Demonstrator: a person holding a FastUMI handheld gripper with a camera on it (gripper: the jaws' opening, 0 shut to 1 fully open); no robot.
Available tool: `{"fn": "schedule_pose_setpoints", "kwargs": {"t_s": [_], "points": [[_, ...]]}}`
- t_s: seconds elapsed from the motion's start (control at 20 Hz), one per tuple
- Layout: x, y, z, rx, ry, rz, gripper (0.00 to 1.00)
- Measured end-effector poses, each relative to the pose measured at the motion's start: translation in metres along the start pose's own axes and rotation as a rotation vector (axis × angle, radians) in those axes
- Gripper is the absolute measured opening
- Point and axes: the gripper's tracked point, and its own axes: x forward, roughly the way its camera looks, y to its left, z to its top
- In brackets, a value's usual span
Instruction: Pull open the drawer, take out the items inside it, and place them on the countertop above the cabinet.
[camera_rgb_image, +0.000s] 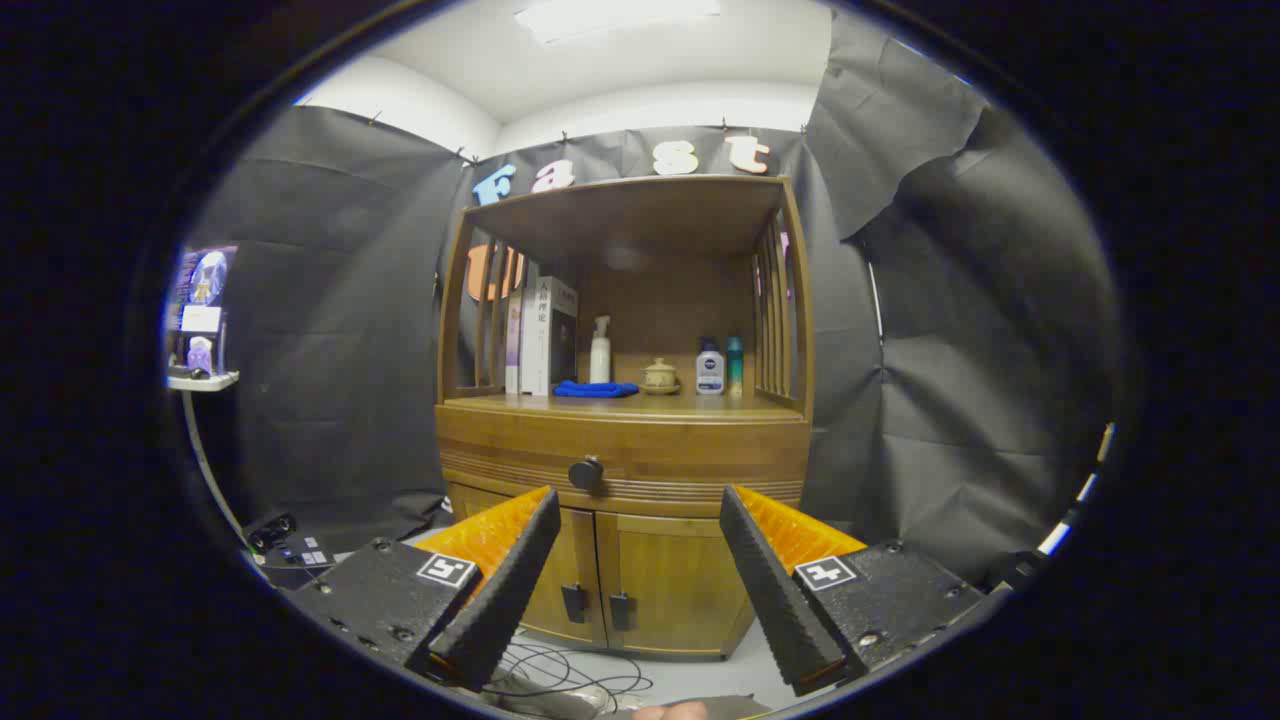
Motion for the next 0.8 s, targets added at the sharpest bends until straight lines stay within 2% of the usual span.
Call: {"fn": "schedule_pose_setpoints", "kwargs": {"t_s": [0.8], "points": [[-0.0001, -0.0022, 0.0007, -0.015, -0.002, -0.006, 1.00]]}}
